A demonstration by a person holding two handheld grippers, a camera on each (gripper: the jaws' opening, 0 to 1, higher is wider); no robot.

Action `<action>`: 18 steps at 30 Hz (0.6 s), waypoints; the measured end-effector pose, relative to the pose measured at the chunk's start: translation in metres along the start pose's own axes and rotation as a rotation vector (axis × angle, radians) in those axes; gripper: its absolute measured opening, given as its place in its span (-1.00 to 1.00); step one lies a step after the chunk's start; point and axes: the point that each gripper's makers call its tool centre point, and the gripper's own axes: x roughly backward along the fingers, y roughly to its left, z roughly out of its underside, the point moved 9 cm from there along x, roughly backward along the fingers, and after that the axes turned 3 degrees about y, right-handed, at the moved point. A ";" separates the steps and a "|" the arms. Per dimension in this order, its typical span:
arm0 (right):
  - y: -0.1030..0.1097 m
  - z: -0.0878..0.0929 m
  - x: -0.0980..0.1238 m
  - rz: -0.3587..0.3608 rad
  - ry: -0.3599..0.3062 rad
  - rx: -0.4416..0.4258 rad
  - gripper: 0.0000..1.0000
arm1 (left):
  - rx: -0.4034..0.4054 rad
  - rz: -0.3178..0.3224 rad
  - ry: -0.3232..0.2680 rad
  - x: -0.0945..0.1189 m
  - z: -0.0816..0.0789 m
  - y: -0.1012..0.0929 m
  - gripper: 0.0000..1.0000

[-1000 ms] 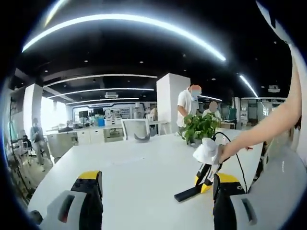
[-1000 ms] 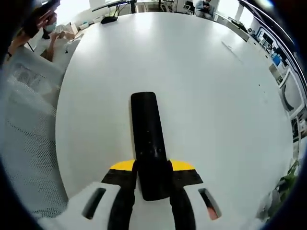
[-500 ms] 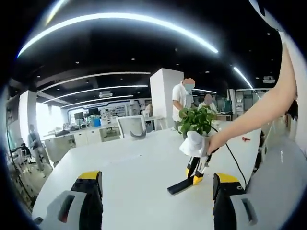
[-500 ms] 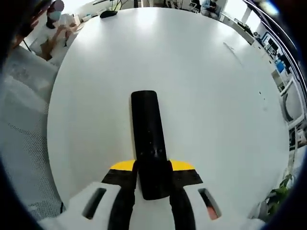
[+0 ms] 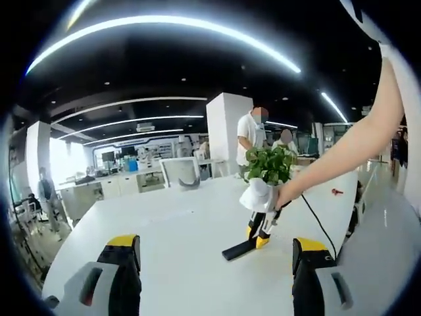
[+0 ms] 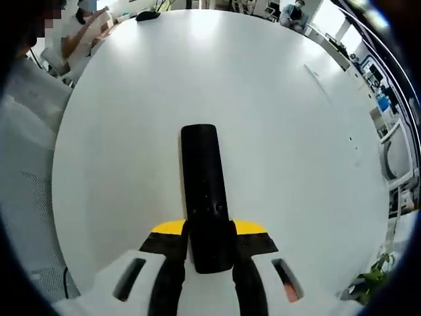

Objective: Press the specified remote control buttons in sequence, fully releasing each button before pressing the next.

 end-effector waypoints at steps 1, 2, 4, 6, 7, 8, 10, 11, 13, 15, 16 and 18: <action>-0.001 0.000 0.000 -0.001 -0.004 0.001 -0.50 | 0.004 0.001 0.000 0.000 0.000 0.000 1.00; -0.003 0.001 0.000 -0.003 -0.011 0.001 -0.50 | 0.006 0.001 0.001 0.000 0.000 0.000 1.00; -0.004 0.002 -0.001 -0.001 -0.018 -0.008 -0.50 | 0.007 -0.001 0.002 0.000 0.000 0.000 1.00; -0.003 0.002 -0.001 -0.001 -0.023 -0.011 -0.50 | 0.009 -0.002 0.002 0.000 0.000 0.001 1.00; -0.002 0.002 -0.001 0.001 -0.024 -0.011 -0.50 | 0.012 -0.002 0.003 0.000 0.001 0.001 1.00; -0.002 0.002 0.000 0.009 -0.024 -0.020 -0.49 | 0.016 -0.001 0.002 -0.001 0.001 0.001 1.00; -0.002 0.003 -0.001 0.019 -0.024 -0.041 -0.48 | 0.021 0.001 0.000 -0.001 0.001 0.001 1.00; -0.001 0.003 0.000 0.035 -0.029 -0.055 -0.45 | 0.025 0.003 -0.002 -0.001 0.001 0.001 1.00; -0.002 0.006 0.001 0.088 -0.052 -0.082 -0.37 | 0.030 0.008 -0.004 -0.001 0.000 0.000 1.00; 0.001 0.010 0.002 0.093 -0.078 -0.131 -0.35 | 0.029 0.010 -0.004 -0.001 0.000 -0.001 1.00; 0.002 0.011 0.002 0.096 -0.086 -0.146 -0.32 | 0.029 0.012 -0.004 -0.001 0.000 -0.001 1.00; 0.005 0.014 0.004 0.126 -0.132 -0.183 -0.21 | 0.029 0.016 -0.001 -0.001 0.000 -0.001 1.00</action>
